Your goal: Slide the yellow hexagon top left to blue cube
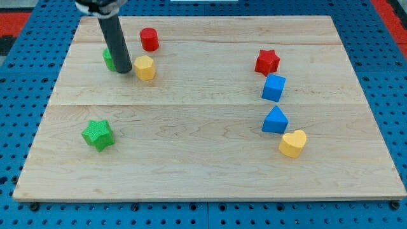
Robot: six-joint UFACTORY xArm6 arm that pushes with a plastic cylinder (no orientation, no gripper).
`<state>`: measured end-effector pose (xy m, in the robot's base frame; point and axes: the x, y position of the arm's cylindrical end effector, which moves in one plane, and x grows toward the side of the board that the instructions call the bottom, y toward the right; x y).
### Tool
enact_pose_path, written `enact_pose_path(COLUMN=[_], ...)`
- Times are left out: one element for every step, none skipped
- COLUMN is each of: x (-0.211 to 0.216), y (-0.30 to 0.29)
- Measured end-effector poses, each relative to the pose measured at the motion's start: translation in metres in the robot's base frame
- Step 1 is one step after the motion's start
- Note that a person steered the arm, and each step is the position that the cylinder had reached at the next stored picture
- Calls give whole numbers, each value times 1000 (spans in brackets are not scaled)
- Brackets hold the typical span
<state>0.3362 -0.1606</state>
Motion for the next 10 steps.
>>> enact_pose_path(x=[-12, 4, 40, 24, -1, -12, -14, -12, -8, 3], y=[52, -1, -8, 57, 108, 155, 155, 153, 153, 153])
